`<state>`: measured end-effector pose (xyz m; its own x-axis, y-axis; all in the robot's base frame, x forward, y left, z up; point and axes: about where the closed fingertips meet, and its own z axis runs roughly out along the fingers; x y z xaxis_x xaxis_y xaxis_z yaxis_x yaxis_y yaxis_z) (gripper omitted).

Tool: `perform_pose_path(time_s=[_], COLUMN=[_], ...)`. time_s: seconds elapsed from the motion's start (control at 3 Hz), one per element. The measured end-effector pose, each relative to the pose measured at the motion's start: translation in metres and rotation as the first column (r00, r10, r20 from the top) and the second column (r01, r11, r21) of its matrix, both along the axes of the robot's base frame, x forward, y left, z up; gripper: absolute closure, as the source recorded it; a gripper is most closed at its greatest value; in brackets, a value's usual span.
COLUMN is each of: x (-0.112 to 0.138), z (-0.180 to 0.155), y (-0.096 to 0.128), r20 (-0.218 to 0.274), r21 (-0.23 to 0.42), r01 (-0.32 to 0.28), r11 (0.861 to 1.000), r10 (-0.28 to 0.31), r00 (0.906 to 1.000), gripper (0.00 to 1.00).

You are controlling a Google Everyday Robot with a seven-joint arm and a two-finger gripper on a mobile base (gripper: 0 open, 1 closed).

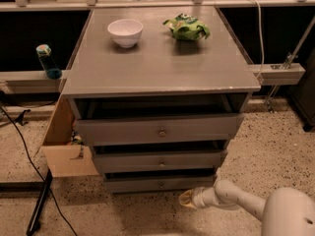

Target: Close bottom drawer

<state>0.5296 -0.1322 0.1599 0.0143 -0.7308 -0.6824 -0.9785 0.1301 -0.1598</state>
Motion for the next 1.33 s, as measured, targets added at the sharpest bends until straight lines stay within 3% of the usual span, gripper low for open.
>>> perform_pose_path(time_s=[0.33, 0.67, 1.33], x=[-0.0178, -0.0226, -0.0226], z=[0.0202, 0.0253, 0.0253], y=[-0.0074, -0.0078, -0.0078], r20=[-0.056, -0.07, -0.07], r21=[0.032, 0.042, 0.042], r01=[-0.016, -0.024, -0.025], r11=[0.999, 0.999, 0.999], r10=[0.018, 0.027, 0.027], r00=[0.9983, 0.9972, 0.9972], gripper=[1.0, 0.87, 0.42])
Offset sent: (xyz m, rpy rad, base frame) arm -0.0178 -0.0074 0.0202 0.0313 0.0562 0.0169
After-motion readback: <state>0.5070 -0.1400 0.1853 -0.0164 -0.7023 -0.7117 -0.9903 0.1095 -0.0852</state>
